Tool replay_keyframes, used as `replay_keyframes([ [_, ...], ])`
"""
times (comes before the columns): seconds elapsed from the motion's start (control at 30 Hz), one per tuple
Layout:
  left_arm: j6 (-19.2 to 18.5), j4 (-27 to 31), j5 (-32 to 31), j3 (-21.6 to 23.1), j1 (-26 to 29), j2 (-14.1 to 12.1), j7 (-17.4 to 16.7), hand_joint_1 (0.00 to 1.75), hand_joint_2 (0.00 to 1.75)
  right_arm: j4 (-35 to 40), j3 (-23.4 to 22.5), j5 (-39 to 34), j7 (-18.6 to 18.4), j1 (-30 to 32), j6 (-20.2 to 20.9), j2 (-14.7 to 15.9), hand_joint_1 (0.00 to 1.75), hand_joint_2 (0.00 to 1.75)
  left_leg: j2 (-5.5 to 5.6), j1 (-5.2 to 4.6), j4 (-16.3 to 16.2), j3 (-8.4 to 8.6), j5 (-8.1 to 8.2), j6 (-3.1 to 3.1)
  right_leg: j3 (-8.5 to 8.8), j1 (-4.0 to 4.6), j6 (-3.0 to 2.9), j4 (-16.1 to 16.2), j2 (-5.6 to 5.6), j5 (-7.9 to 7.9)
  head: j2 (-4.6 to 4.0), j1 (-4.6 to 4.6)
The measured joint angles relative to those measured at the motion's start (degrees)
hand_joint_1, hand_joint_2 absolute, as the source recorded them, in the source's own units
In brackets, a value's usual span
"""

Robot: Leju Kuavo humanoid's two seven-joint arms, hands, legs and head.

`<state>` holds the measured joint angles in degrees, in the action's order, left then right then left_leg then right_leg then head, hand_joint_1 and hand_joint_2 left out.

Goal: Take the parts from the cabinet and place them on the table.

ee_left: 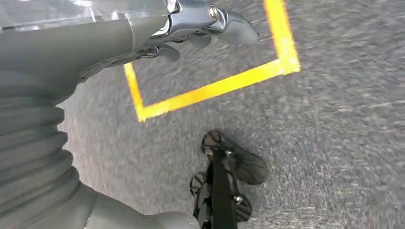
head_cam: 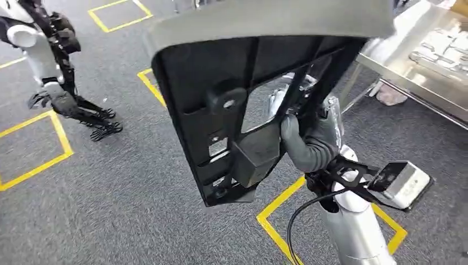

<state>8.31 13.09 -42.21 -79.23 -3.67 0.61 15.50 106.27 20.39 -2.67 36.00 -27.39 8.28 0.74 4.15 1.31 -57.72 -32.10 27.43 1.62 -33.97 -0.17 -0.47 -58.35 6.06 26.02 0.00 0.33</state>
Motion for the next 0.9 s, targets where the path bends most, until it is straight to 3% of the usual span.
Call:
replay_keyframes([
  [0.1,0.02,0.02,-0.37,0.46,-0.20,-0.39,0.00,0.00,1.75,0.42,-0.42,-0.02,0.13,0.79,-0.07,0.18,1.75,1.75,-1.48,-0.23,-0.20,-0.16,-0.26,-1.00,-0.45,-0.23,1.18,0.50,1.59,-0.56,0.00,0.04],
  [0.13,0.02,0.04,-0.48,0.65,-0.39,-0.41,-0.02,0.00,1.75,0.55,-0.48,-0.02,0.13,0.88,-0.09,0.28,1.75,1.75,-2.26,0.15,0.33,-0.08,-0.65,-1.63,-0.58,-0.28,1.29,0.20,0.91,-0.20,0.00,-0.09],
  [0.17,0.02,0.07,-0.59,0.77,-0.47,-0.57,-0.11,0.00,1.75,0.68,-0.55,-0.02,0.18,0.74,-0.09,0.44,1.75,1.75,-2.87,0.03,0.53,-0.06,-0.76,-1.96,-1.35,0.07,1.60,-1.55,-2.28,1.27,0.00,0.57],
  [0.2,0.07,0.07,-0.72,0.85,-0.39,-0.68,-0.26,0.00,1.75,0.70,-0.57,-0.09,0.24,0.65,-0.20,0.46,1.75,1.75,-3.46,-0.12,0.53,-0.11,-0.80,-2.21,-3.05,0.00,1.85,-5.11,-4.04,3.51,0.00,0.90],
  [0.27,0.11,0.07,-1.05,0.94,-0.06,-0.89,-0.57,0.00,1.75,0.68,-0.59,-0.31,0.37,0.89,-0.54,0.59,1.75,1.75,-4.93,-0.42,0.50,-0.16,-0.70,-2.35,-7.42,-0.23,2.20,-14.66,-5.35,7.66,0.00,0.92],
  [0.3,0.20,0.09,-1.16,0.94,0.07,-0.98,-0.70,0.00,1.75,0.68,-0.61,-0.48,0.48,1.05,-0.89,0.83,1.75,1.75,-5.74,-0.50,0.47,-0.19,-0.67,-2.39,-8.93,-0.26,2.28,-17.84,-5.49,8.29,0.00,0.87],
  [0.33,0.22,0.07,-1.18,0.94,0.10,-1.09,-0.74,0.00,1.75,0.68,-0.63,-0.66,0.55,1.14,-1.14,1.01,1.75,1.75,-6.41,-0.55,0.47,-0.15,-0.64,-2.42,-8.85,-0.26,2.28,-17.63,-5.57,7.49,0.00,0.92],
  [0.37,0.20,0.07,-1.20,0.96,0.02,-1.16,-0.74,0.00,1.75,0.68,-0.66,-0.74,0.55,1.14,-1.25,1.11,1.75,1.75,-7.03,-0.63,0.47,-0.09,-0.58,-2.40,-7.27,-0.23,2.16,-14.68,-5.73,5.53,0.00,0.87],
  [0.43,-0.04,0.07,-1.24,1.07,-0.18,-1.25,-0.63,0.00,1.75,0.74,-0.66,-0.83,0.55,1.00,-1.48,1.22,1.75,1.75,-8.09,-0.80,0.47,0.27,-0.38,-2.29,-1.49,0.03,1.44,-3.90,-7.25,0.71,0.00,0.90],
  [0.47,-0.24,0.07,-1.29,1.11,-0.19,-1.25,-0.57,0.00,1.75,0.87,-0.66,-0.83,0.55,0.85,-1.60,1.27,1.75,1.75,-8.50,-0.90,0.48,0.42,-0.28,-2.13,0.65,0.59,0.84,0.38,-10.10,0.40,0.00,0.92],
  [0.5,-0.52,0.07,-1.29,1.18,-0.20,-1.25,-0.42,0.00,1.75,0.85,-0.61,-0.83,0.44,0.58,-1.68,1.29,1.75,1.75,-9.00,-1.32,0.26,0.34,-0.09,-1.81,0.70,1.09,0.49,0.79,-10.20,0.37,0.00,0.85],
  [0.6,-1.27,0.07,-1.14,1.31,-0.36,-1.35,-0.04,0.00,1.75,0.85,-0.50,-0.83,0.07,0.31,-1.99,1.35,1.75,1.75,-10.70,-1.26,0.58,0.71,-0.06,-1.06,0.29,1.14,-0.12,0.78,-8.18,0.14,0.00,0.85],
  [0.63,-1.40,0.07,-1.14,1.38,-0.50,-1.36,0.00,0.00,1.75,0.85,-0.41,-0.81,0.02,0.27,-2.03,1.35,1.75,1.75,-10.44,-1.37,0.38,0.64,0.33,-0.61,0.70,0.44,-0.57,1.50,-7.61,-0.31,0.00,0.83],
  [0.67,-1.57,0.07,-1.18,1.38,-0.63,-1.35,0.09,0.00,1.75,0.81,-0.33,-0.83,0.07,0.07,-2.08,1.38,1.75,1.75,-7.72,-1.04,-0.67,0.36,1.24,-0.32,0.83,0.37,-0.71,1.80,-7.26,-0.48,0.00,0.81],
  [0.7,-1.71,0.07,-1.22,1.38,-0.60,-1.31,0.11,0.00,1.75,0.65,-0.13,-0.87,0.04,-0.42,-2.14,1.35,1.75,1.75,-5.73,-0.86,-4.09,-1.07,3.43,-0.15,0.77,0.26,-1.00,1.77,-6.76,-0.56,0.00,0.74],
  [0.77,-1.73,0.07,-1.55,1.38,-0.33,-1.31,0.09,0.00,1.75,0.33,0.33,-0.96,0.09,-0.62,-2.16,1.35,1.75,1.75,-4.72,-0.72,-13.59,-5.40,7.76,0.19,0.73,0.30,-1.07,1.72,-5.45,-0.60,0.00,0.52],
  [0.8,-1.73,0.07,-1.57,1.38,-0.21,-1.27,-0.09,0.00,1.75,0.13,0.48,-0.96,0.07,-0.59,-2.16,1.35,1.75,1.75,-4.69,-0.71,-17.15,-7.14,8.62,0.35,0.70,0.31,-1.07,1.61,-4.73,-0.60,0.00,0.50],
  [0.83,-1.73,0.07,-1.64,1.38,-0.16,-1.20,-0.18,0.00,1.75,-0.09,0.59,-0.96,0.07,-0.61,-2.14,1.35,1.75,1.75,-4.68,-0.67,-17.85,-7.64,8.05,0.42,0.68,0.29,-1.06,1.48,-4.04,-0.59,0.00,0.48],
  [0.87,-1.75,0.07,-1.73,1.38,-0.18,-1.05,-0.20,0.00,1.75,-0.22,0.66,-0.96,0.07,-0.67,-2.14,1.35,1.75,1.75,-4.66,-0.58,-15.82,-6.83,6.15,0.43,0.70,0.25,-1.00,1.34,-3.30,-0.55,0.00,0.48],
  [0.9,-1.81,0.07,-1.83,1.38,-0.26,-0.94,-0.22,0.00,1.75,-0.28,0.72,-0.96,0.07,-0.79,-2.12,1.35,1.75,1.75,-4.44,-0.45,-11.53,-4.96,3.44,0.42,0.73,0.17,-0.86,1.14,-2.54,-0.46,0.00,0.48],
])
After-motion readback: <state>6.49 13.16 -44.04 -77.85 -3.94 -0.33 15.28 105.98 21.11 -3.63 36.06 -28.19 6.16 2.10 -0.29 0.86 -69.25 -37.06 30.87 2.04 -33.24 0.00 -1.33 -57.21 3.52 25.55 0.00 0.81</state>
